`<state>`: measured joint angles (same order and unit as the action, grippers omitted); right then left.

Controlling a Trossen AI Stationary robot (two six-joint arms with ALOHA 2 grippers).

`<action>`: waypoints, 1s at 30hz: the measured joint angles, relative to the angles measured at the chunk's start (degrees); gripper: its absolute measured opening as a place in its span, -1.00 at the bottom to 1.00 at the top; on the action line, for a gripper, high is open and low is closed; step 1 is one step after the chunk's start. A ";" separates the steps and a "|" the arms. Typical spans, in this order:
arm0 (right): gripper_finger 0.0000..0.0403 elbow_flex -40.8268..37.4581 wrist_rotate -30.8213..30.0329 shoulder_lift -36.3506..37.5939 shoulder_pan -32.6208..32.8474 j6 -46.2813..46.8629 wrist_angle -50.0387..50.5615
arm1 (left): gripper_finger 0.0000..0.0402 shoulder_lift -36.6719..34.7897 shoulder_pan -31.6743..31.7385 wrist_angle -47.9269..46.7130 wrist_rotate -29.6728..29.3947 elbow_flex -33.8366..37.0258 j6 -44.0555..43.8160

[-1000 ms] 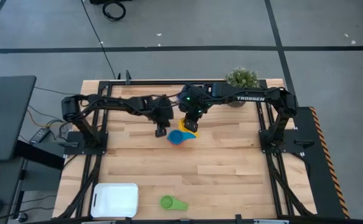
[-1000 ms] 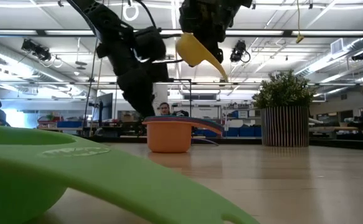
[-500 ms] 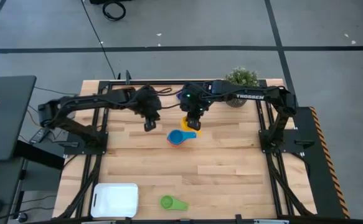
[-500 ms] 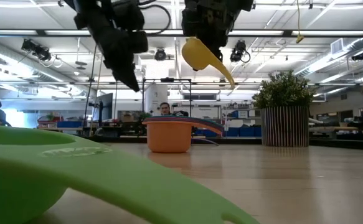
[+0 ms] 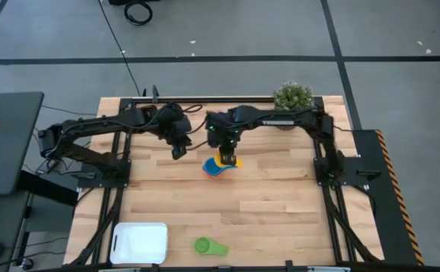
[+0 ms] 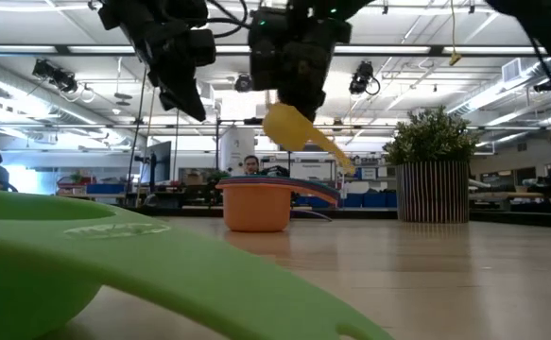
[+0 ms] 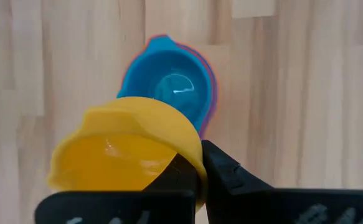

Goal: Nest measuring cups in basket
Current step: Stack the yellow measuring cup into the light blue measuring cup

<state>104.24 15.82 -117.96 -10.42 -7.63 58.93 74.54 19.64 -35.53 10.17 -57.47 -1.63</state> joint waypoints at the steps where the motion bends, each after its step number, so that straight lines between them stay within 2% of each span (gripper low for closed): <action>1: -0.95 1.93 -0.53 -1.43 0.34 -0.85 1.42 | -0.62 0.00 0.00 -0.02 0.04 0.00 -0.37; 14: -0.95 30.27 -4.22 -18.86 2.52 -10.54 22.60 | -0.63 -0.04 0.00 -1.90 0.00 0.00 -0.82; 21: -0.95 28.73 -3.84 -19.06 2.46 -10.91 21.30 | -0.63 -1.04 0.00 -4.72 0.07 0.02 -0.74; 30: -0.95 28.73 -4.13 -19.33 2.52 -10.87 16.55 | -0.62 -7.96 0.36 -4.90 -0.06 0.00 -2.56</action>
<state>132.97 11.68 -137.29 -7.90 -18.50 75.49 66.59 20.00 -40.43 10.12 -57.47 -4.19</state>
